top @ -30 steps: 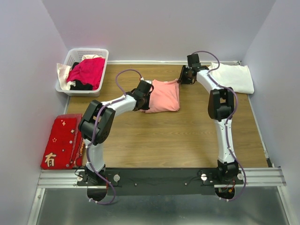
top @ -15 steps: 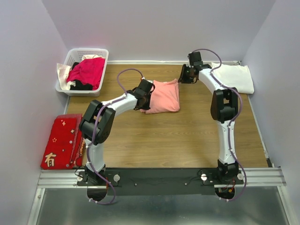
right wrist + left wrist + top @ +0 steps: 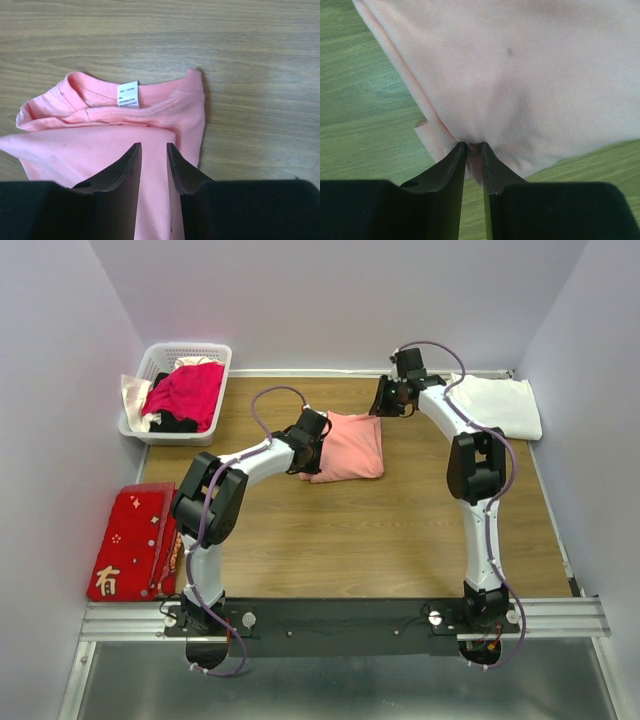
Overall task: Fold and stack the t-shirts
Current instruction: Fold the tshirt
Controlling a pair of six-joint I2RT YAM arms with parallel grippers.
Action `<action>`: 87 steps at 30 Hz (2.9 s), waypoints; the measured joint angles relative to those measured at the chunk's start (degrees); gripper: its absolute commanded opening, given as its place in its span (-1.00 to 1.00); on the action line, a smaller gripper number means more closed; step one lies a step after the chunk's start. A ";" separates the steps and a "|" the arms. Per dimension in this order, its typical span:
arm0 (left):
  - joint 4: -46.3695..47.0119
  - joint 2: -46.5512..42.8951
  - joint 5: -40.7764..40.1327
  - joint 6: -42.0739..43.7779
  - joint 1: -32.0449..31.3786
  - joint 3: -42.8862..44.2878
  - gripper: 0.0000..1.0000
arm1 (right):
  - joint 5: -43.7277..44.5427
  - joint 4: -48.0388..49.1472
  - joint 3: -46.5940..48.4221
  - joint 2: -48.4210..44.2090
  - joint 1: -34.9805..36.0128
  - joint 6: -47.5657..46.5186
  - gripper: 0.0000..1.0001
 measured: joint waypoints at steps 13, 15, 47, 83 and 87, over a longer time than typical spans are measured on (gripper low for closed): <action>-1.25 0.87 0.04 0.48 0.00 1.49 -0.44 | -0.59 -0.02 -0.44 3.37 0.55 0.00 -0.31; -1.25 0.90 0.04 0.55 0.00 1.53 -0.44 | -0.42 -0.02 -0.44 3.80 0.55 0.00 -0.31; 0.22 1.95 0.04 0.35 -0.04 1.66 -0.43 | 5.77 -0.33 -2.08 -5.49 1.90 -0.02 -0.99; 8.76 6.25 -0.76 0.61 -1.27 4.02 -0.36 | 11.78 -0.24 1.33 4.87 -2.32 1.49 -0.31; 7.80 5.81 -1.60 1.31 -1.64 4.35 -0.36 | 10.88 -0.15 1.38 4.66 -2.67 1.07 -0.06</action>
